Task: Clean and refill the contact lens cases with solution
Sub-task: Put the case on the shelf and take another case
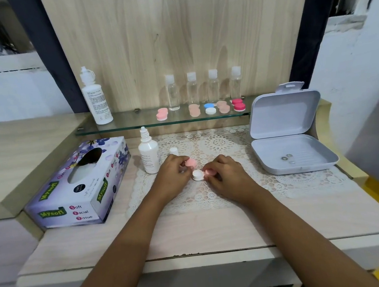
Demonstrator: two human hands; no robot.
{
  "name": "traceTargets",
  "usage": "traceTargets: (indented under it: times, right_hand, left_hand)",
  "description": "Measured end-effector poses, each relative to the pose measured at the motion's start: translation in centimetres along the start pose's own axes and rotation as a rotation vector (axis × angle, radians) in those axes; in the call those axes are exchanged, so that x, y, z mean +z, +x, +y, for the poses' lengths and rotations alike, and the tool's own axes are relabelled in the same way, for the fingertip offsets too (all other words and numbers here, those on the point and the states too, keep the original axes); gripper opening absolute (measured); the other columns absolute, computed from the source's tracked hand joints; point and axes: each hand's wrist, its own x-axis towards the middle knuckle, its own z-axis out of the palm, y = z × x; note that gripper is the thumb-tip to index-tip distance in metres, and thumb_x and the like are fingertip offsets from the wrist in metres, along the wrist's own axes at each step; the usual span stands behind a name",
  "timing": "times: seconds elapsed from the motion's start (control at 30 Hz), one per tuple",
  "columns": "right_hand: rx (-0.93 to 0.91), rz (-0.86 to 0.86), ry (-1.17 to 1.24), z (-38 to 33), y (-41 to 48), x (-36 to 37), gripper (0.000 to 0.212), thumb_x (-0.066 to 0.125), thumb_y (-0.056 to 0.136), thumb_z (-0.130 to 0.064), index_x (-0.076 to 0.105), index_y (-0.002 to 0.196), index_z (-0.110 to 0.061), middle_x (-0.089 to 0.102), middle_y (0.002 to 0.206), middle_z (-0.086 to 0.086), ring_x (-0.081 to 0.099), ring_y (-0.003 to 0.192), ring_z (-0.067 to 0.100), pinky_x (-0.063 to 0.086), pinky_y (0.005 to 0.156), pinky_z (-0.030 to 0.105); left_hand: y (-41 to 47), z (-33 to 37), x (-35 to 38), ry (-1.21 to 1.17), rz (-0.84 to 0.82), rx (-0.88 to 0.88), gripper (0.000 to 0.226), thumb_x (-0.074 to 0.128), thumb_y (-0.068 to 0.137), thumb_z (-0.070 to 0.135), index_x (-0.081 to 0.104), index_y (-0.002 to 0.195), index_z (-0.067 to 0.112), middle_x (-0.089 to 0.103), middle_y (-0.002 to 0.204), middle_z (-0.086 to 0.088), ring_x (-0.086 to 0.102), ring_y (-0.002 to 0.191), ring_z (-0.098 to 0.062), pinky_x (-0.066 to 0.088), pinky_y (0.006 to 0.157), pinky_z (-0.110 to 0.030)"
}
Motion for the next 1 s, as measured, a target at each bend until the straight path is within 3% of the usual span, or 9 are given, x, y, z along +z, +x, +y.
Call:
traceTargets:
  times: [0.23, 0.43, 0.6, 0.77, 0.93, 1.0]
  right_hand:
    - [0.015, -0.001, 0.008, -0.2, 0.0, -0.1, 0.024, 0.056, 0.084, -0.028, 0.066, 0.104, -0.019, 0.055, 0.093, 0.002, 0.051, 0.093, 0.022, 0.042, 0.085, 0.037]
    - [0.043, -0.008, 0.01, -0.6, -0.2, -0.3, 0.036, 0.048, 0.079, -0.038, 0.067, 0.103, -0.019, 0.055, 0.092, 0.001, 0.051, 0.092, 0.022, 0.043, 0.084, 0.036]
    - [0.034, -0.013, 0.005, -0.4, -0.1, -0.4, 0.025, 0.056, 0.085, -0.029, 0.066, 0.105, -0.019, 0.055, 0.095, 0.001, 0.05, 0.094, 0.022, 0.042, 0.086, 0.038]
    - [0.029, -0.006, 0.012, -0.5, -0.2, -0.4, 0.027, 0.054, 0.083, -0.031, 0.066, 0.104, -0.018, 0.055, 0.094, 0.002, 0.05, 0.093, 0.023, 0.043, 0.085, 0.037]
    - [0.006, 0.003, 0.005, -0.3, -0.2, -0.3, 0.023, 0.059, 0.086, -0.026, 0.066, 0.107, -0.019, 0.054, 0.096, 0.0, 0.049, 0.094, 0.021, 0.041, 0.086, 0.036]
    - [0.011, -0.003, 0.01, -0.3, -0.1, -0.3, 0.024, 0.059, 0.086, -0.026, 0.065, 0.108, -0.019, 0.055, 0.097, 0.001, 0.049, 0.096, 0.022, 0.041, 0.087, 0.036]
  left_hand:
    - [1.2, 0.4, 0.2, 0.107, -0.024, -0.054, 0.034, 0.058, 0.09, 0.022, 0.06, 0.122, 0.011, 0.054, 0.118, -0.006, 0.052, 0.103, -0.016, 0.033, 0.08, -0.018]
    - [2.5, 1.0, -0.2, 0.172, -0.119, -0.049, 0.035, 0.063, 0.087, 0.02, 0.061, 0.12, 0.009, 0.06, 0.109, -0.006, 0.049, 0.088, -0.01, 0.035, 0.074, -0.019]
    - [3.3, 0.9, -0.7, 0.213, -0.192, -0.069, 0.04, 0.065, 0.086, 0.023, 0.059, 0.124, 0.012, 0.06, 0.114, -0.006, 0.047, 0.09, -0.01, 0.035, 0.077, -0.019]
    - [2.9, 0.8, -1.0, 0.166, -0.214, -0.069, 0.047, 0.061, 0.088, 0.017, 0.049, 0.134, 0.017, 0.054, 0.101, 0.003, 0.049, 0.092, -0.01, 0.033, 0.076, -0.018]
    - [0.8, 1.0, -1.4, 0.037, -0.149, -0.061, 0.046, 0.039, 0.089, -0.002, 0.053, 0.129, 0.016, 0.054, 0.117, -0.003, 0.052, 0.097, -0.014, 0.041, 0.071, -0.017]
    - [-0.4, 1.0, -1.3, 0.013, -0.142, -0.031, 0.04, 0.043, 0.09, 0.002, 0.055, 0.126, 0.013, 0.054, 0.122, -0.004, 0.053, 0.106, -0.014, 0.042, 0.085, -0.019]
